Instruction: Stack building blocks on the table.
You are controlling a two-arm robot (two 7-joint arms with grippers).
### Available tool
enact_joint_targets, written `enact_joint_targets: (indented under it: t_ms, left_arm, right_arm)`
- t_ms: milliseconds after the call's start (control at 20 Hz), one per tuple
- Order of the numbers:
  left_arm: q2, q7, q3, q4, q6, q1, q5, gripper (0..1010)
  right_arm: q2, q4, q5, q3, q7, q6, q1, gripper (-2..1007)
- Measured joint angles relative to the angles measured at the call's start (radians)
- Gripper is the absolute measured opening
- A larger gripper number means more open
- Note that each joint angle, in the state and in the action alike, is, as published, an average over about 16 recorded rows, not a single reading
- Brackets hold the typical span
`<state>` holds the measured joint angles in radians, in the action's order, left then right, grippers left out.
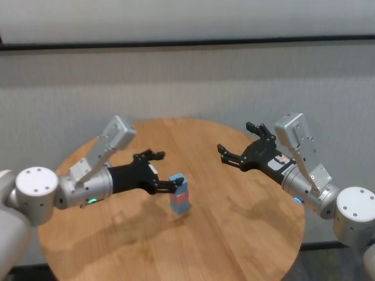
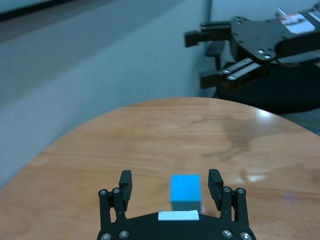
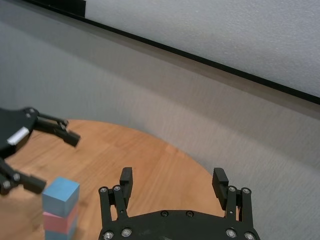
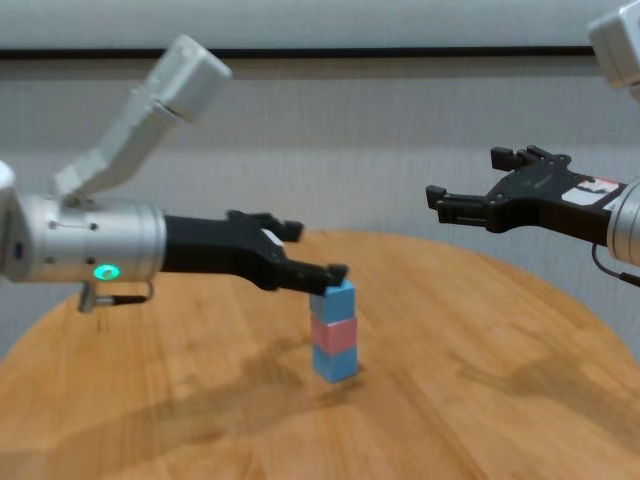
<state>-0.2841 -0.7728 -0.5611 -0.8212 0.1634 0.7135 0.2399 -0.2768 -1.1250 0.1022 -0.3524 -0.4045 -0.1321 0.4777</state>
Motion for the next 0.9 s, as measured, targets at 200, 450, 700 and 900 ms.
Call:
enact_joint_targets:
  t_ms: [200, 450, 700, 900]
  left_arm:
    - [-0.029, 0.026, 0.017, -0.044, -0.013, -0.024, 0.012, 1000]
    - [-0.067, 0.068, 0.032, -0.098, -0.037, -0.055, 0.009, 1000]
    - [-0.097, 0.106, 0.036, -0.142, -0.064, -0.083, -0.01, 1000]
    - [-0.111, 0.126, 0.034, -0.163, -0.08, -0.097, -0.025, 1000]
  right_arm:
    - [0.0, 0.0, 0.0, 0.0, 0.0, 0.0, 0.0, 1005]
    - [0.0, 0.0, 0.0, 0.0, 0.0, 0.0, 0.0, 1005]
    - [0.0, 0.0, 0.0, 0.0, 0.0, 0.0, 0.0, 1005]
    - [0.0, 0.0, 0.0, 0.0, 0.0, 0.0, 0.0, 1005]
